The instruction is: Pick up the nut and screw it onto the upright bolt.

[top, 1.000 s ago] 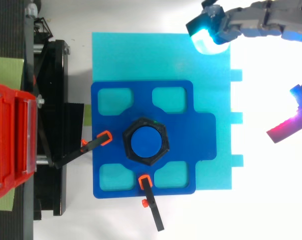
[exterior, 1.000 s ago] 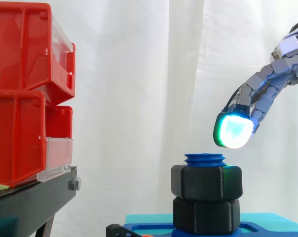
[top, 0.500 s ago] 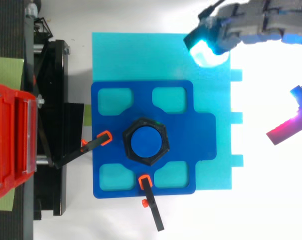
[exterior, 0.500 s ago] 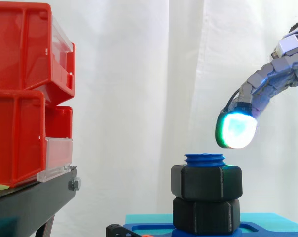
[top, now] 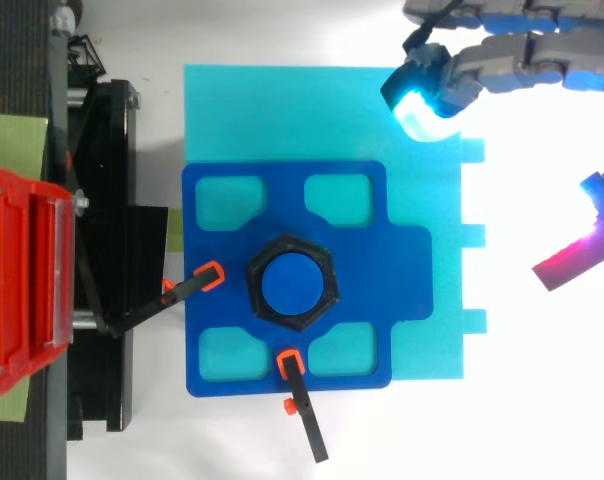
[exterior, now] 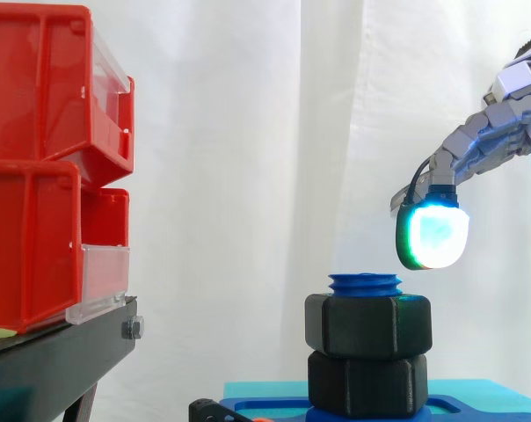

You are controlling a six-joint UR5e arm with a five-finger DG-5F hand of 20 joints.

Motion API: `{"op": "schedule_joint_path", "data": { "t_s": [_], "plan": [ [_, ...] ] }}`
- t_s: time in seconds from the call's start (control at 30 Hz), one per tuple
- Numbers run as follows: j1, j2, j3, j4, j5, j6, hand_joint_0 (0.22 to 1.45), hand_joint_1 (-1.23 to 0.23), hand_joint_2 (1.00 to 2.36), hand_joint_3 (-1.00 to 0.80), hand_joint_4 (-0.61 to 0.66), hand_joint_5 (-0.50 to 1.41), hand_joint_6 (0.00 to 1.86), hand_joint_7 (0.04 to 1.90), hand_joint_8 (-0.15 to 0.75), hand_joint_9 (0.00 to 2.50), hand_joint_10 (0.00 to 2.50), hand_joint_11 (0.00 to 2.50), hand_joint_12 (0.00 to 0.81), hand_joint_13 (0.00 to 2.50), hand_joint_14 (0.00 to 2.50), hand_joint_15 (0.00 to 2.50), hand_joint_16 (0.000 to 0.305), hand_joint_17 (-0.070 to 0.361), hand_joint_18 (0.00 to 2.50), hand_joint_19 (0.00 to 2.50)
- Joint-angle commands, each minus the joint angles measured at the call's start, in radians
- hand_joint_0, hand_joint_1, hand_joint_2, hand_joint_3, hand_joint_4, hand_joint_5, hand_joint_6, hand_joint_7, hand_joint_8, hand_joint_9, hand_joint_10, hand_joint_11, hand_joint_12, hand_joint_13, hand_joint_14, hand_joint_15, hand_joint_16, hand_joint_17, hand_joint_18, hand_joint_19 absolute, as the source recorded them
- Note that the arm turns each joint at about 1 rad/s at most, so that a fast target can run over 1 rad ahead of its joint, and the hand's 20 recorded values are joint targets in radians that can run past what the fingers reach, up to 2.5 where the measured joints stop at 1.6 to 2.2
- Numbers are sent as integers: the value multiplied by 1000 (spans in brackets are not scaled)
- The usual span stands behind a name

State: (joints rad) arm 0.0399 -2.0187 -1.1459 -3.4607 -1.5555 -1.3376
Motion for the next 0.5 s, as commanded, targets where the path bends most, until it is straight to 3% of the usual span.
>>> {"op": "schedule_joint_path", "data": {
  "t_s": [0.0,0.47],
  "plan": [
    [0,0,0,0,0,0,466,-340,1000,-500,110,-224,502,715,192,77,0,0,347,61,0,0,44,100,0,0],
    [0,0,0,-2,3,0,471,-364,1000,-500,104,-218,501,644,189,99,0,0,342,92,0,0,43,97,0,0]
  ]
}}
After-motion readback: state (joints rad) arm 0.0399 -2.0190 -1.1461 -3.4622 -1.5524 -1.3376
